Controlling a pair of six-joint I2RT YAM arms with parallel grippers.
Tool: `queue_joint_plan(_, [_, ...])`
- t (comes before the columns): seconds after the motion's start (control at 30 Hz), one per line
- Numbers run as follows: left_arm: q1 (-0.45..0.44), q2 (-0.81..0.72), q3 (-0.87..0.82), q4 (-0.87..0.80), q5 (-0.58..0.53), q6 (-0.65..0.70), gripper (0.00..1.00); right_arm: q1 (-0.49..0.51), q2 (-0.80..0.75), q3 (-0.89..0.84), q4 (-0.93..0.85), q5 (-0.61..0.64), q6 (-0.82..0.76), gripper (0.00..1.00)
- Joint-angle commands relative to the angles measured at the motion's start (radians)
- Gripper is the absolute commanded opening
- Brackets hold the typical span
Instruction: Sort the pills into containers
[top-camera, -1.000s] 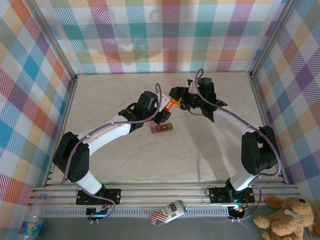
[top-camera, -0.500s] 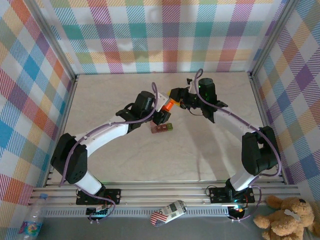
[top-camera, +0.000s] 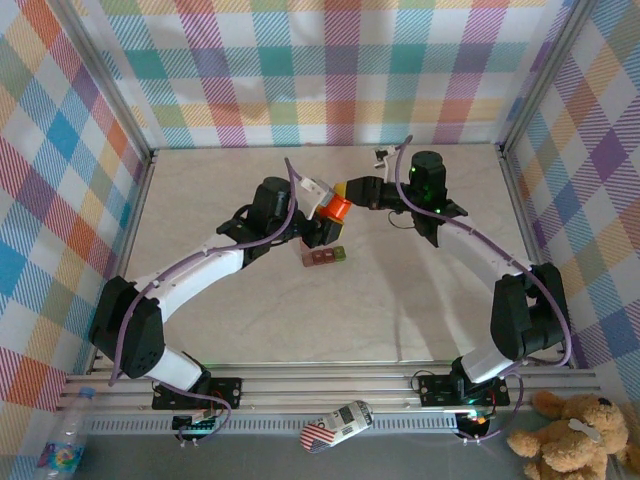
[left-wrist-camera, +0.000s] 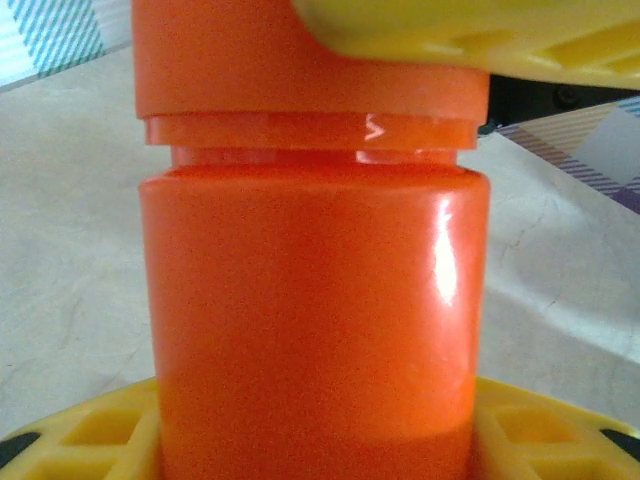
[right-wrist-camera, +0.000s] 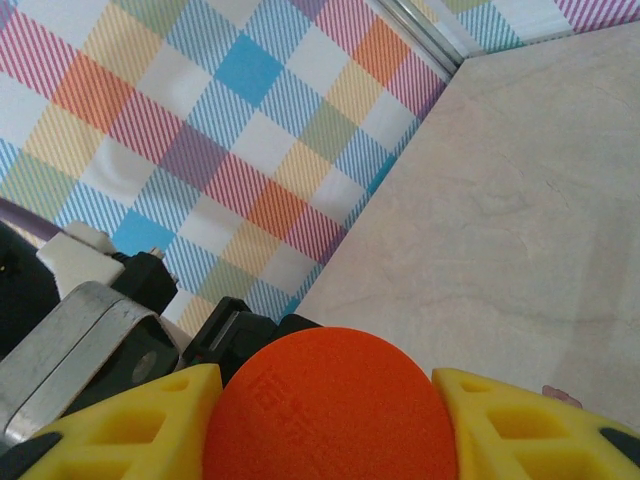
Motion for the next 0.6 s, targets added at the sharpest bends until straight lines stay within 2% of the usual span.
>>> queue_joint_plan(0.0, [0.016, -0.027, 0.002, 0.029, 0.083, -0.036, 0.00, -0.021, -0.021, 0.001, -0.012, 0.009, -0.136, 0.39])
queue_joint_plan(0.13, [0.021, -0.016, 0.016, 0.021, 0.101, -0.035, 0.00, -0.029, -0.024, -0.003, -0.018, 0.010, -0.142, 0.39])
queue_joint_plan(0.33, [0.021, -0.004, 0.029, 0.013, 0.012, -0.026, 0.00, -0.028, 0.000, 0.018, -0.038, 0.019, -0.038, 0.42])
queue_joint_plan(0.47, [0.018, 0.025, 0.053, -0.008, -0.092, -0.009, 0.00, -0.029, 0.003, 0.007, -0.008, 0.067, 0.096, 0.68])
queue_joint_plan(0.57, [0.012, 0.049, 0.075, -0.035, -0.169, 0.026, 0.00, -0.029, -0.014, -0.008, -0.016, 0.136, 0.182, 0.75])
